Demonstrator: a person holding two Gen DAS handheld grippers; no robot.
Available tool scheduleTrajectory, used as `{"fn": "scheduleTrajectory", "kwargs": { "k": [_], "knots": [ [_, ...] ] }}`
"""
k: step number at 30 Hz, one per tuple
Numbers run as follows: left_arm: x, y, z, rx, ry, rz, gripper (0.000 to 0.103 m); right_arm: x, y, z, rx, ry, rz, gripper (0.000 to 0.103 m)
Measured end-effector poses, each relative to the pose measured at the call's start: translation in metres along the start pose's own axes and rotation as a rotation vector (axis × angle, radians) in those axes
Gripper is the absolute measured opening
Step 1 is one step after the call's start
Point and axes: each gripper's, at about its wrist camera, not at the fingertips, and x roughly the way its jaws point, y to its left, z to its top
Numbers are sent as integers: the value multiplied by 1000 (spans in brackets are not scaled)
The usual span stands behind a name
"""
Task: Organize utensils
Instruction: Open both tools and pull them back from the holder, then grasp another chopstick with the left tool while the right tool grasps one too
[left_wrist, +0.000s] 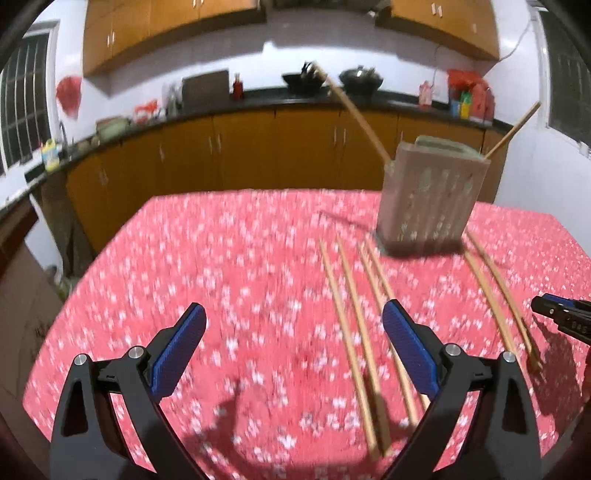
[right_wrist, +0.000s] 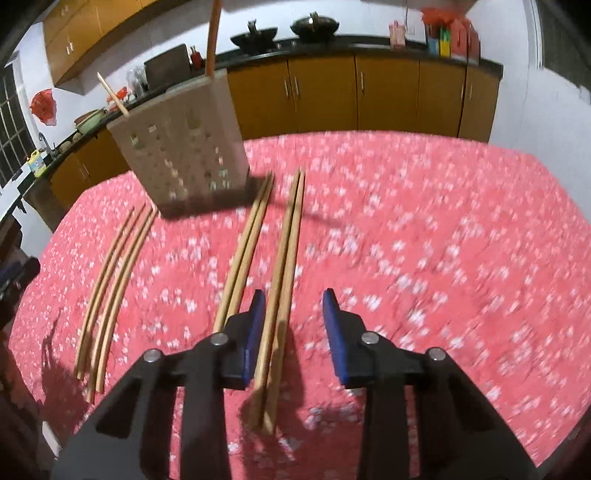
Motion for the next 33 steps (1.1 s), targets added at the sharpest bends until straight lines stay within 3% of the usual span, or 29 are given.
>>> {"fn": "scheduleTrajectory", "kwargs": {
  "k": [5,11,14,19,27,33],
  "knots": [
    [9,1,-13,-1,46,-1,93,13,4,-7,-19,38,-37,21],
    [16,-1,-20,-3,79,-11,90,20,7,-10,-30,57,-35,19],
    [19,-4,-23,-1,100,-25,87,24,10,-9,-53,46,-84,8],
    [27,-7,-28,-12,152,-83,71,22,-11,-5,34,37,-114,8],
    [41,-22,-38,28,225,-116,42,18,-14,-8,14,25,-129,8],
    [47,-28,-37,47,228,-88,35,20,-13,-8,12,25,-131,9]
  ]
}}
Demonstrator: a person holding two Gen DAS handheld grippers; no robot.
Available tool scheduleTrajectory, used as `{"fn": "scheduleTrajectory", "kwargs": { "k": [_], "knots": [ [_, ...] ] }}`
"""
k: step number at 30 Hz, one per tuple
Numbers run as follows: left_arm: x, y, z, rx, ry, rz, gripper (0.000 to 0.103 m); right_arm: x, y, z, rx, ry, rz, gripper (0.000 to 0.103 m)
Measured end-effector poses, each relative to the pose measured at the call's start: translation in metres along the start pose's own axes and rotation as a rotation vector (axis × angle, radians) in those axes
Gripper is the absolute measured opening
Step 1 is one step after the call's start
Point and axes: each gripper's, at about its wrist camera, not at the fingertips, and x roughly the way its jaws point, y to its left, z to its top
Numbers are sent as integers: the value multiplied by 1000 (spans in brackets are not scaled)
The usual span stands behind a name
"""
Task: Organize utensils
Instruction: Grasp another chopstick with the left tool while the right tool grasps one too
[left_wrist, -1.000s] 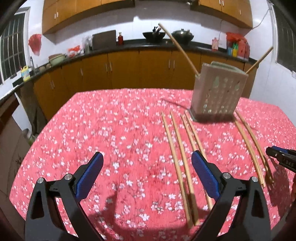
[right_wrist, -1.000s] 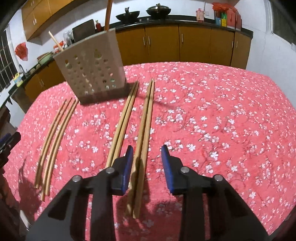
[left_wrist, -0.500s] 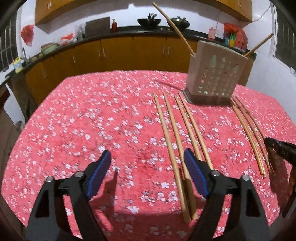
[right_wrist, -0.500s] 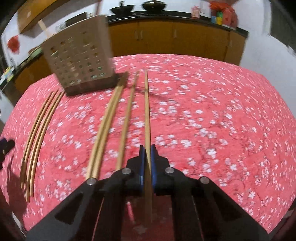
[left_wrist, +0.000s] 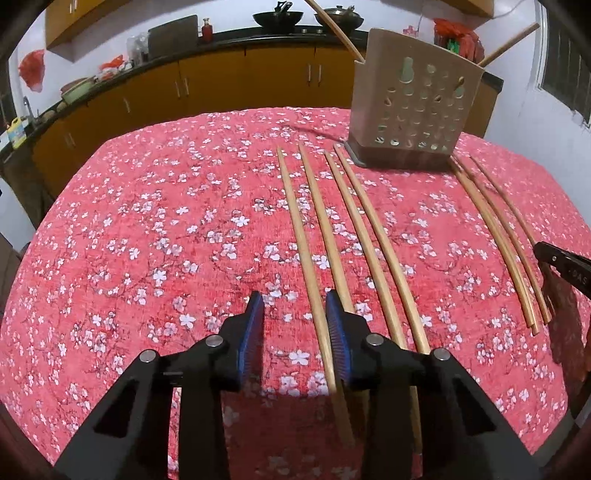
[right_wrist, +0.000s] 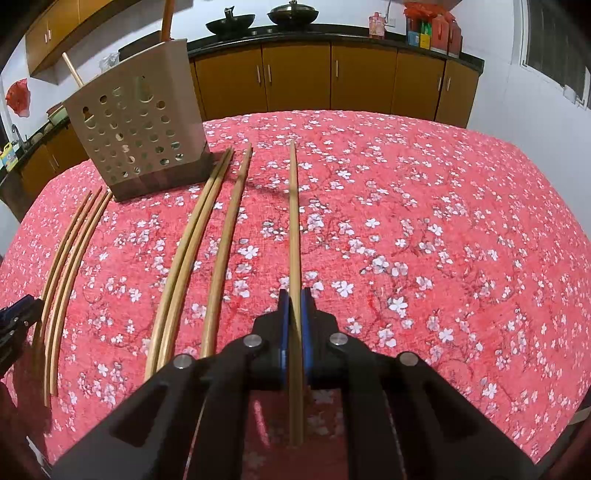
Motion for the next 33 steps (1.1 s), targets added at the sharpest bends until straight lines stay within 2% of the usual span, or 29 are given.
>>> {"fn": "scheduleTrajectory", "kwargs": {
  "k": [2,6,8,12,16,33],
  "knots": [
    [2,-2,2,4,2,10,33,0,1,0,-5,0,5,11],
    [11,0,13,6,13,18,17,1,5,0,-35,1,-3,9],
    [17,6,22,-2,21,23,14,3,2,3,-28,4,3,8],
    [25,20,32,-8,19,41,13,12,-6,14,-2,0,-9,8],
    [28,31,32,-28,-4,13,13,19,-14,20,17,-27,-27,8],
    [22,29,27,-28,-2,13,13,19,-17,20,17,-30,-30,8]
  ]
}}
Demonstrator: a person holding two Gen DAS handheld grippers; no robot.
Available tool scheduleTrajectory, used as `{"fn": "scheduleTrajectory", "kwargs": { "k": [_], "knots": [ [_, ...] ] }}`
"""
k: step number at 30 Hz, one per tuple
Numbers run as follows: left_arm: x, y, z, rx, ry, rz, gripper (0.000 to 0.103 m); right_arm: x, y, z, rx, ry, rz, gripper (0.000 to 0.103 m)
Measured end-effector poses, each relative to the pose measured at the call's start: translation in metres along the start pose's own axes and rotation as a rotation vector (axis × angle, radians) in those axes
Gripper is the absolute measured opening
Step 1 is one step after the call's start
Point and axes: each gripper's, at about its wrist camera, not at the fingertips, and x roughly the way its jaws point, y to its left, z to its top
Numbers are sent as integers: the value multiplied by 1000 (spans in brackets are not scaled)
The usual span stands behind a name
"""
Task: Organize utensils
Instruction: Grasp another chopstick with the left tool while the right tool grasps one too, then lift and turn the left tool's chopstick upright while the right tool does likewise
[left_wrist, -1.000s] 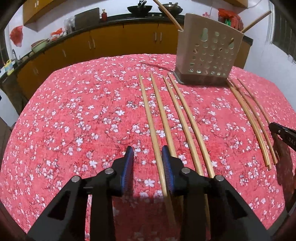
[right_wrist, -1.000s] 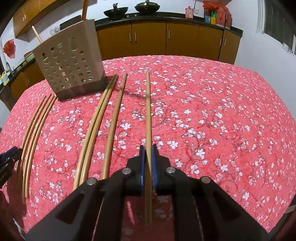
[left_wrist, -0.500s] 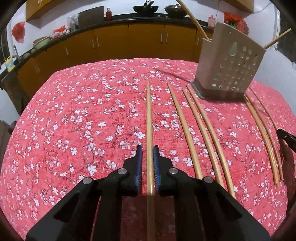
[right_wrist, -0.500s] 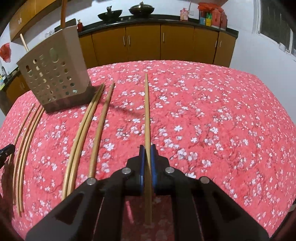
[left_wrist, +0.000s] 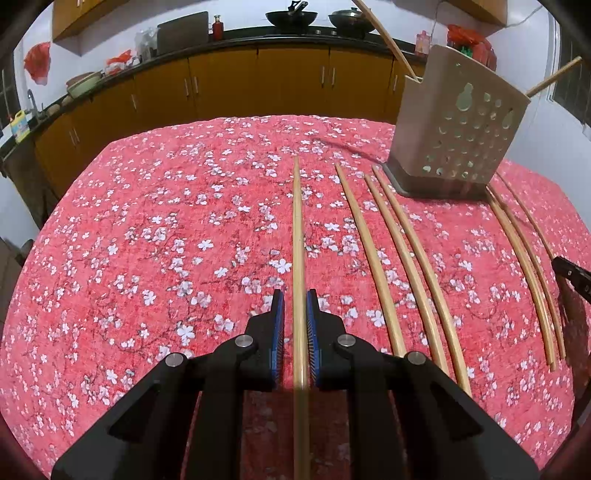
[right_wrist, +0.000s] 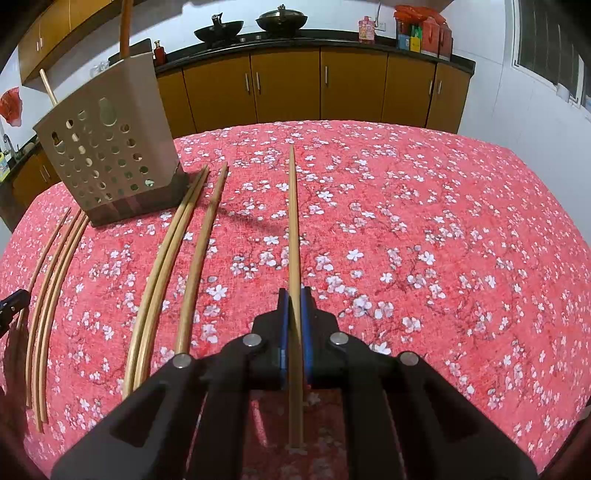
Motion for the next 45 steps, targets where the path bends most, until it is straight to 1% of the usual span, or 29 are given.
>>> {"fn": "scheduleTrajectory", "kwargs": {
  "k": [10,14,16,19,24,27,32,36,39,42,43,45],
  "knots": [
    [-9,3,-7,12,1,6,13,-3,2,-6,-10,-1,-6,8],
    [-8,3,-6,11,1,4,13,-3,1,-6,-3,-1,2,8],
    [-8,3,-6,14,2,8,11,-4,0,-5,-6,0,-2,8],
    [-8,7,-1,0,17,6,10,-12,-3,-4,6,-12,11,8],
    [-31,19,13,-15,-44,13,10,-41,-9,7,24,-90,22,8],
    [-47,23,23,-20,-90,13,10,-63,-11,16,31,-152,24,8],
    [-74,27,38,-37,-174,0,10,-92,-17,32,39,-239,30,8],
    [-89,27,45,-35,-221,-12,10,-107,-18,42,37,-292,35,8],
    [-83,22,41,-19,-197,-18,10,-112,-17,46,34,-307,37,8],
    [-64,18,25,4,-124,-28,11,-110,-15,44,27,-298,37,8],
    [-54,18,17,2,-88,-38,11,-109,-14,43,26,-294,38,8],
    [-42,16,6,-7,-43,-55,11,-108,-13,40,23,-287,38,8]
  ]
}}
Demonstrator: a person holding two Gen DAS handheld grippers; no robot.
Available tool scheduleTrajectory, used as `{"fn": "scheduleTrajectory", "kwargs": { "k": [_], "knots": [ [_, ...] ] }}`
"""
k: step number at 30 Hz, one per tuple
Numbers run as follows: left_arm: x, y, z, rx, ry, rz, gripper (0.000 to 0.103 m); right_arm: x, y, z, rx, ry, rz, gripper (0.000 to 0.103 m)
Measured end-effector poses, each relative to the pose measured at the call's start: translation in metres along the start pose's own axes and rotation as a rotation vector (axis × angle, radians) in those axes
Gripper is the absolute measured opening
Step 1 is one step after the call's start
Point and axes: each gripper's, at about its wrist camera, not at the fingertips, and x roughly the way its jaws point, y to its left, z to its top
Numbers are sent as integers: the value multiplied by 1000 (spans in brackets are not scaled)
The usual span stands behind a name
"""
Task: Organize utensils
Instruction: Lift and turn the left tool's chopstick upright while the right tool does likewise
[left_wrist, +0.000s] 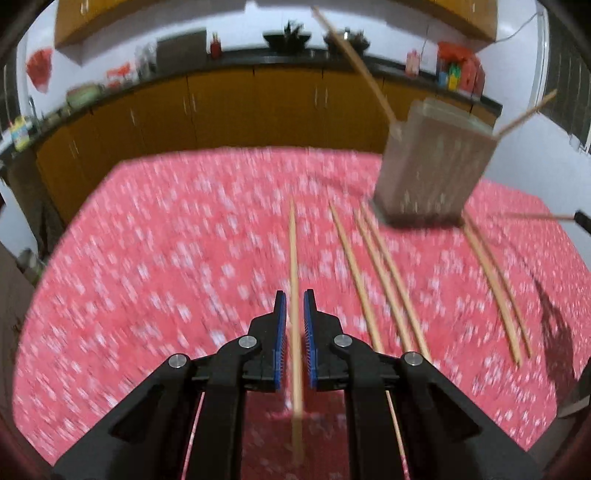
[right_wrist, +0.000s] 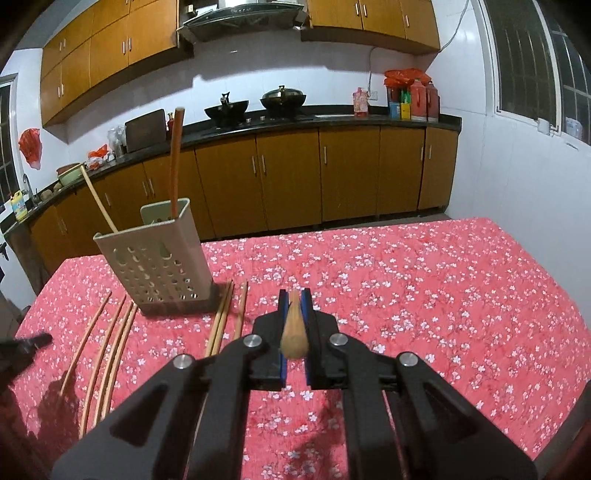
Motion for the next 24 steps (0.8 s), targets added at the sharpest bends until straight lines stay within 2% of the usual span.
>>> {"fn": "scheduleTrajectory", "kwargs": {
  "k": [6,15,19,24],
  "knots": [
    [21,-7,-20,24,63,30,11,2,2,-1,-6,5,3,8],
    [20,-12,-28,55,35,56,11,5,1,-4,-1,16,2,8],
    [20,-10,-22,46,57,56,8,2,0,-2,2,2,4,8],
    [-7,-1,-1,34,-21,57,8,-7,-5,7,7,-37,0,8]
  ]
}}
